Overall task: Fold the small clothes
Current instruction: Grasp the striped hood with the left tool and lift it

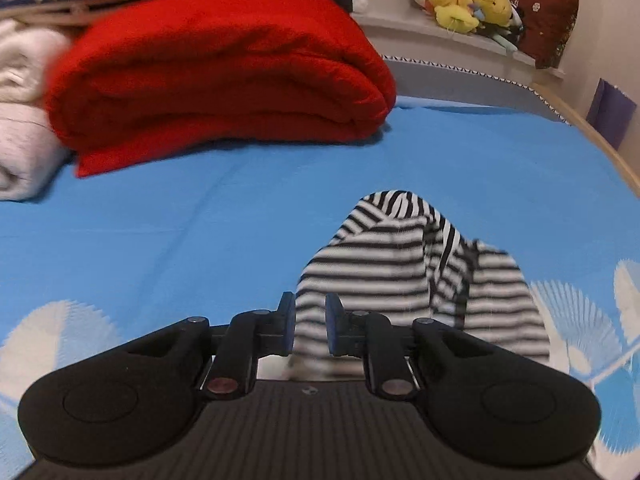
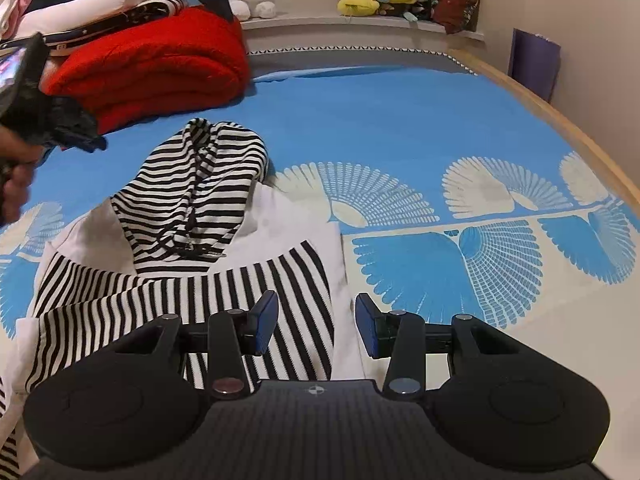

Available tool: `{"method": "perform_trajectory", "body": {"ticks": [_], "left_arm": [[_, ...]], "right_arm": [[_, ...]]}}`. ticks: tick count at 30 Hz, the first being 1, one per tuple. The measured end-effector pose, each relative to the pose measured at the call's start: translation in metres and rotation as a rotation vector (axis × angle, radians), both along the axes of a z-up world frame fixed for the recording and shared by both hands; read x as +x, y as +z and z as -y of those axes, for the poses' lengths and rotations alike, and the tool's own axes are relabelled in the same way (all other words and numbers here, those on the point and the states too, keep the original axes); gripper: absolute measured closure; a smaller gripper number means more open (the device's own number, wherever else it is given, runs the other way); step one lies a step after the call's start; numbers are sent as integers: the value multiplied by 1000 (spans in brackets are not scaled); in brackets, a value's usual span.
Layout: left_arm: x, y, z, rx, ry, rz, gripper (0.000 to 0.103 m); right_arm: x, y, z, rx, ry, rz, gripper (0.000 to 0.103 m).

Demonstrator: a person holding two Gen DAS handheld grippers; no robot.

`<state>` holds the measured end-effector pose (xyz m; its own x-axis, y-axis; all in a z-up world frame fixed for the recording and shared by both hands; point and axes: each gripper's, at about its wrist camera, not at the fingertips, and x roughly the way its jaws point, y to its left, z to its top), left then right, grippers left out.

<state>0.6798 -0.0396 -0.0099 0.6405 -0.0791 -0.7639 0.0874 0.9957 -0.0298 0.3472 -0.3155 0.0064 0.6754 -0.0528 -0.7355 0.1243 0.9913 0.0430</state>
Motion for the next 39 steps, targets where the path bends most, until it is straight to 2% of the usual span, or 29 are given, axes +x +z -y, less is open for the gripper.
{"method": "perform_trajectory", "body": {"ticks": [6, 7, 9, 13, 15, 19, 20, 23, 24, 27, 30, 35, 39], "left_arm": [[82, -29, 4, -142, 70, -34, 83], [93, -34, 5, -158, 89, -41, 80], [117, -48, 8, -179, 117, -69, 59], [149, -68, 18, -199, 133, -93, 54], [162, -76, 25, -231, 129, -112, 47], [174, -85, 38, -239, 105, -139, 46], [176, -86, 43, -231, 92, -142, 48], [175, -91, 60, -92, 31, -172, 100], [169, -86, 60, -79, 22, -154, 101], [130, -44, 50, -171, -41, -34, 101], [66, 3, 41, -195, -157, 74, 101], [-107, 69, 19, -190, -384, 176, 101], [-251, 82, -3, -178, -480, 139, 101]], "right_arm": [[5, -11, 9, -29, -6, -20, 59], [6, -15, 10, -45, -7, -26, 59], [9, -22, 15, -60, -13, -43, 59], [15, -29, 22, -80, -29, -55, 59], [18, -31, 22, -91, -27, -56, 59], [20, -33, 21, -80, -21, -63, 59], [19, -33, 20, -85, -20, -63, 59], [18, -33, 23, -88, -32, -68, 59], [17, -33, 25, -82, -40, -72, 59], [14, -27, 31, -65, -47, -67, 59], [11, -12, 39, -42, -81, -28, 59], [-2, 7, 47, 12, -122, 26, 59], [-16, 21, 51, 75, -146, 81, 59]]}}
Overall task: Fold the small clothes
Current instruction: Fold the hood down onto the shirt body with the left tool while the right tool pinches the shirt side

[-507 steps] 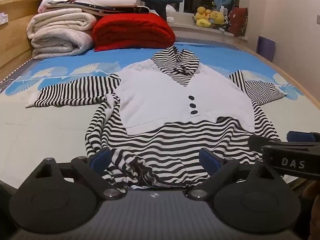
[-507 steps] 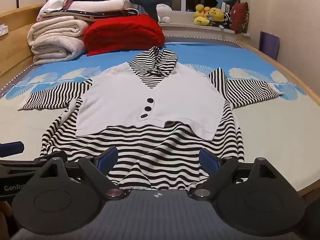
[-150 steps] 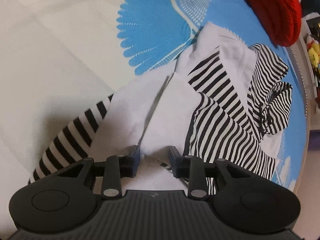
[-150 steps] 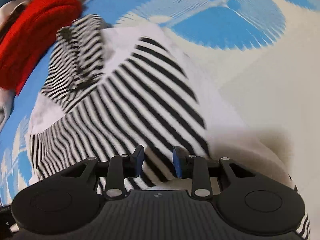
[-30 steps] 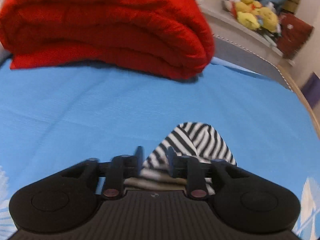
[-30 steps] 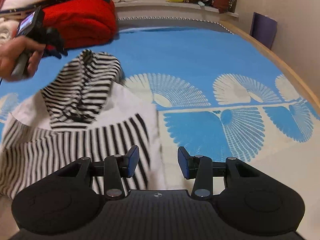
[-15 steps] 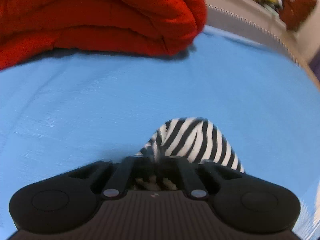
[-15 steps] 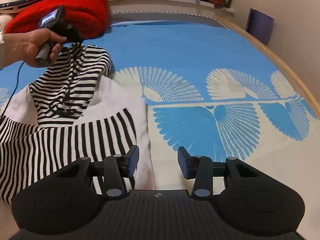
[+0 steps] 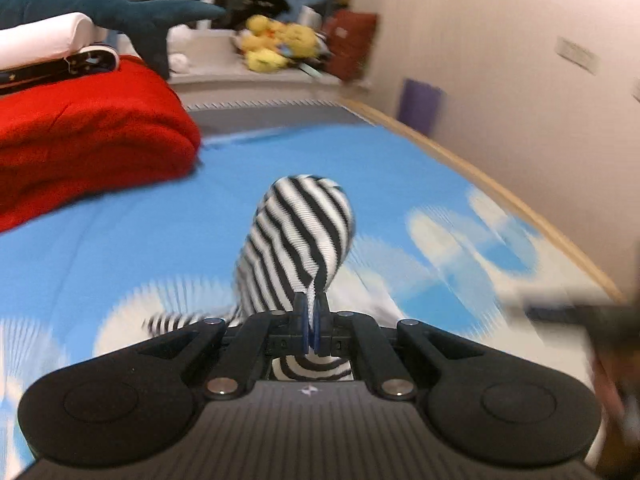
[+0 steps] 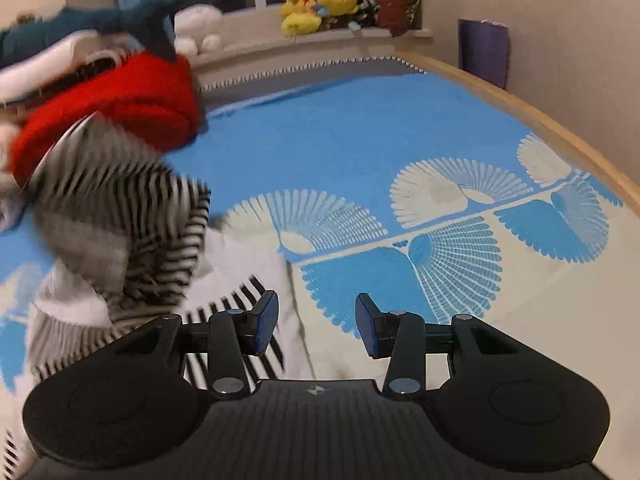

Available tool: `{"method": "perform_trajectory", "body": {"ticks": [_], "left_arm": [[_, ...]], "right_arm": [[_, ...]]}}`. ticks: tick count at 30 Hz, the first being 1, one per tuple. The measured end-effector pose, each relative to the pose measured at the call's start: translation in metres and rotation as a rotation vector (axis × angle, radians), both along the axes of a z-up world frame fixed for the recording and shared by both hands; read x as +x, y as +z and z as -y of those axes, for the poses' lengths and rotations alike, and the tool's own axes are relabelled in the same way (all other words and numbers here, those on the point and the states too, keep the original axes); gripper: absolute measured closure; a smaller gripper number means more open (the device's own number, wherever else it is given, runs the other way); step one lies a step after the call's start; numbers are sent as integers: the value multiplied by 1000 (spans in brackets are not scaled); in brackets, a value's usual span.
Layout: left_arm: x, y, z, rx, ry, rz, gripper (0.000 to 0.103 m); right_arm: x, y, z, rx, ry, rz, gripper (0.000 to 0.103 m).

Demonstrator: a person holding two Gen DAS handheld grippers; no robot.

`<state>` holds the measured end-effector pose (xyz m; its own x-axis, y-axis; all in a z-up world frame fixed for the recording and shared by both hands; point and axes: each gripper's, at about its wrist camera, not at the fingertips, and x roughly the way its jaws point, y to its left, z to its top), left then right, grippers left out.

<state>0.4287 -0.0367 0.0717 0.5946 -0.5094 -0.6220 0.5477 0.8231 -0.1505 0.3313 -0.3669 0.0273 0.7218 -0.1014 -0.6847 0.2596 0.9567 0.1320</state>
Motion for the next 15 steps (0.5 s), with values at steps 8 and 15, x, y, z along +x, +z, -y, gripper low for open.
{"method": "perform_trajectory", "body": {"ticks": [8, 15], "left_arm": [[-134, -26, -56, -51, 102, -165, 76], [-68, -107, -90, -198, 560, -537, 64]], "right_arm": [[-11, 2, 4, 227, 31, 18, 58], [6, -46, -20, 368, 73, -209, 56]]}}
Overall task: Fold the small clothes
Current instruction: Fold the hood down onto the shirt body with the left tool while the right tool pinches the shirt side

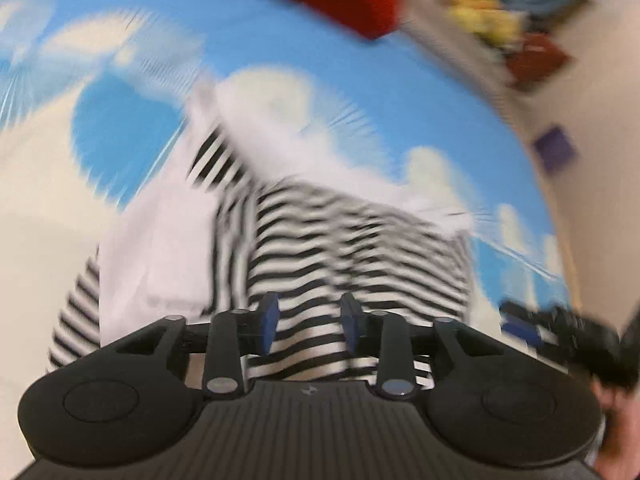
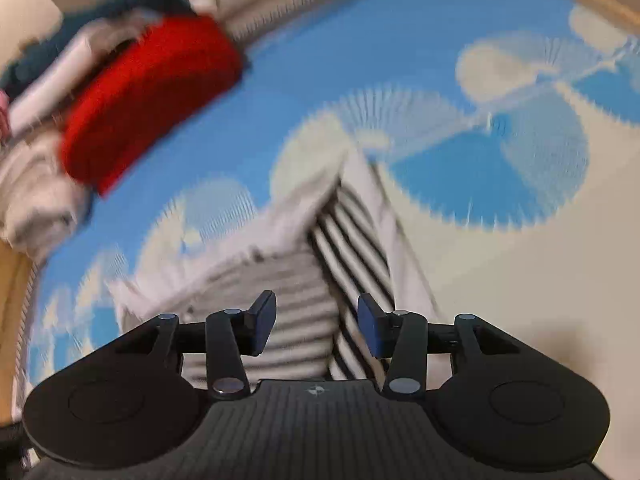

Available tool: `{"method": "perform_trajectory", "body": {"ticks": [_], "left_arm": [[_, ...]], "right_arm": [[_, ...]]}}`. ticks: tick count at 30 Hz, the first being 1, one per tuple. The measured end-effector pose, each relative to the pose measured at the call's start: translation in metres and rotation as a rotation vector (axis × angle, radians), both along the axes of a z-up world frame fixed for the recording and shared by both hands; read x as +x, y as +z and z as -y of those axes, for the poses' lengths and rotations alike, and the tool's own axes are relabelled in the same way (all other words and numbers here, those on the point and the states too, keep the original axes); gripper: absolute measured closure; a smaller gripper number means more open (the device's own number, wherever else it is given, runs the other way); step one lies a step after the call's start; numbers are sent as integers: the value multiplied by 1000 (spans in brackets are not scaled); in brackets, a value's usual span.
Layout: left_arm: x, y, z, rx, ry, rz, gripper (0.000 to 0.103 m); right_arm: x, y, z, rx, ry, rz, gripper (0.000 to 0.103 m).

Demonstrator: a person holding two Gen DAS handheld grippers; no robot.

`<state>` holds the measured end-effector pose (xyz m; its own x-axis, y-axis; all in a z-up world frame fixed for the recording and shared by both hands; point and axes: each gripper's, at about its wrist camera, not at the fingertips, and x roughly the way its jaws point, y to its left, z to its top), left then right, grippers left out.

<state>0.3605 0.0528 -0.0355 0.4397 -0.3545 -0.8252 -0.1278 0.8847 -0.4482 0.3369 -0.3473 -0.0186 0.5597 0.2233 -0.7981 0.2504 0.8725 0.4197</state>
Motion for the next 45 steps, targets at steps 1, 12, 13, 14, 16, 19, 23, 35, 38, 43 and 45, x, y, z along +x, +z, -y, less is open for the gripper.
{"method": "perform_trajectory", "body": {"ticks": [1, 12, 13, 14, 16, 19, 23, 35, 38, 43, 45], "left_arm": [[5, -12, 0, -28, 3, -46, 64], [25, -55, -8, -64, 9, -157, 102], [25, -41, -12, -47, 23, -94, 102], [23, -26, -16, -52, 34, -28, 102], [18, 14, -31, -73, 78, 161, 102], [9, 42, -47, -51, 128, 331, 102], [20, -8, -50, -32, 137, 39, 102], [22, -22, -55, -85, 180, -41, 53], [21, -29, -49, -65, 160, -65, 87], [18, -11, -51, -100, 151, 41, 102], [16, 1, -51, -114, 136, 96, 102]], "right_arm": [[0, -9, -5, 9, 4, -38, 56], [9, -57, -32, 83, 5, -160, 101], [8, -48, -32, 105, -5, -122, 102], [7, -35, -30, 133, -14, -65, 102], [0, 0, -23, 176, -18, 109, 103], [-11, 21, -1, 175, -93, 224, 103], [-8, -31, 13, 170, -183, -68, 103], [-3, -33, 3, 145, -173, -60, 57], [0, -40, -3, 196, -167, -65, 57], [3, -38, -11, 172, -157, -58, 100], [-2, -18, -8, 172, -158, 48, 101]]}}
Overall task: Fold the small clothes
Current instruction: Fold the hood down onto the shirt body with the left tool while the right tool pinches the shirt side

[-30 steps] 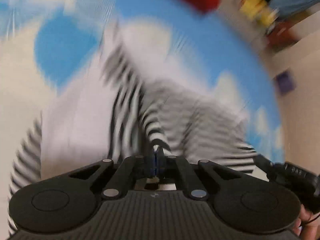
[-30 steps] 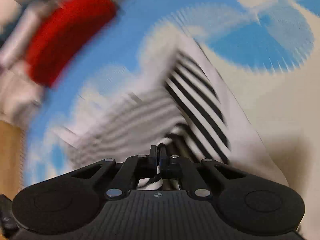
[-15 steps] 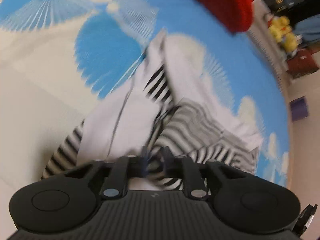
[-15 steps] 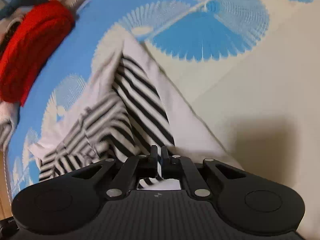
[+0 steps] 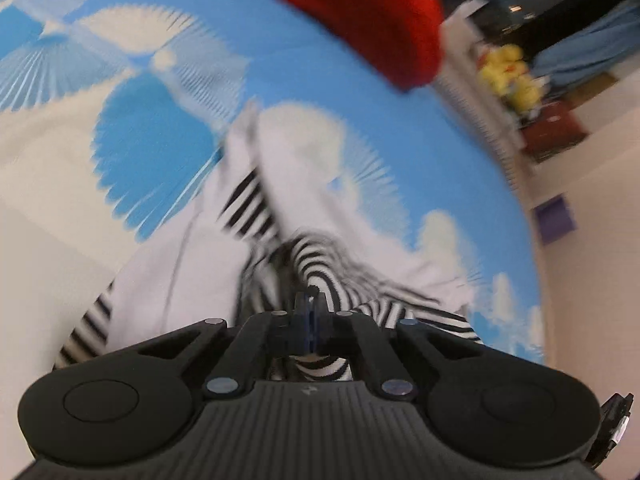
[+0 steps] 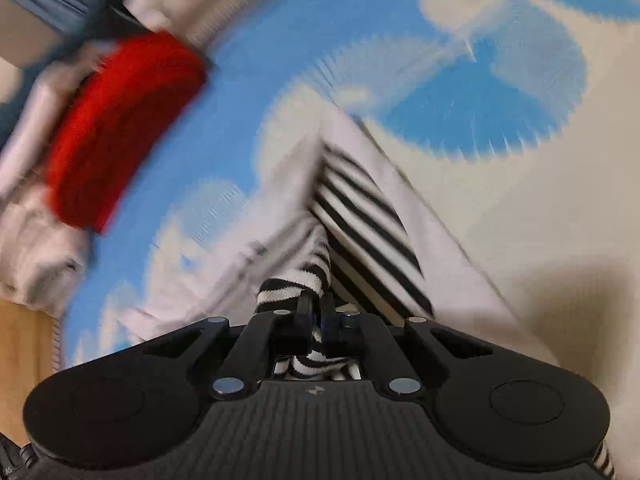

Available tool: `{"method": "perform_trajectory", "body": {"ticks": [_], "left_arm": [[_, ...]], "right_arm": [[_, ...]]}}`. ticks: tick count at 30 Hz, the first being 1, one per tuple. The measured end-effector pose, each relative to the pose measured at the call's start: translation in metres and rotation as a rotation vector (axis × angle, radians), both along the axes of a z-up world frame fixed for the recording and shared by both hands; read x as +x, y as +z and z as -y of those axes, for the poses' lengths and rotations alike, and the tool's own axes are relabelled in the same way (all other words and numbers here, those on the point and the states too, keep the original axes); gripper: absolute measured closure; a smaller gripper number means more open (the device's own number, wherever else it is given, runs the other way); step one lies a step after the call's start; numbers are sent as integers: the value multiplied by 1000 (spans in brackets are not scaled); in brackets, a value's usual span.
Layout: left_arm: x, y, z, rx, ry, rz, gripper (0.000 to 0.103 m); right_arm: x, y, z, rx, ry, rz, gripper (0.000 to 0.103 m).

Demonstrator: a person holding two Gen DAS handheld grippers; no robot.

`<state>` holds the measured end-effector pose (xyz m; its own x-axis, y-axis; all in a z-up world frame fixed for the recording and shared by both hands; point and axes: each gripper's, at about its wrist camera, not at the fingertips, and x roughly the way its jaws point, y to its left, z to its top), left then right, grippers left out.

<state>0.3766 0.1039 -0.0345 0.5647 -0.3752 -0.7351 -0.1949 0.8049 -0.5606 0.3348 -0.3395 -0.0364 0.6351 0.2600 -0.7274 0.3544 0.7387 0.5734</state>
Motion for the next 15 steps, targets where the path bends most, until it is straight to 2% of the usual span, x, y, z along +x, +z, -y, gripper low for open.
{"method": "perform_trajectory", "body": {"ticks": [2, 3, 5, 6, 7, 8, 9, 10, 12, 13, 15], "left_arm": [[0, -1, 4, 46, -17, -9, 102], [3, -9, 6, 82, -24, -54, 102], [7, -37, 6, 138, -25, -203, 100], [6, -47, 5, 146, -11, -253, 96], [5, -48, 3, 140, 8, -257, 93], [4, -42, 3, 139, 14, -223, 93], [4, -30, 5, 158, 12, -165, 93], [3, -16, 8, 192, 6, -88, 92], [-1, 7, 16, 221, -19, 53, 90], [-2, 12, 20, 205, -40, 90, 90], [-3, 11, 27, 167, -77, 107, 90]], "right_arm": [[-5, 12, 4, -22, -16, 58, 101], [-6, 10, 7, -36, -31, 28, 101], [-1, -13, 11, -78, -46, -131, 101], [0, -28, 14, -62, -54, -214, 99], [-1, -41, 16, -37, -69, -284, 96], [-2, -43, 16, -40, -81, -314, 93], [-3, -38, 14, -68, -88, -300, 86], [-4, -27, 11, -111, -94, -254, 79], [-11, 0, 4, -193, -120, -128, 77], [-15, 12, -1, -241, -122, -58, 76], [-17, 25, -8, -282, -95, 41, 71]]}}
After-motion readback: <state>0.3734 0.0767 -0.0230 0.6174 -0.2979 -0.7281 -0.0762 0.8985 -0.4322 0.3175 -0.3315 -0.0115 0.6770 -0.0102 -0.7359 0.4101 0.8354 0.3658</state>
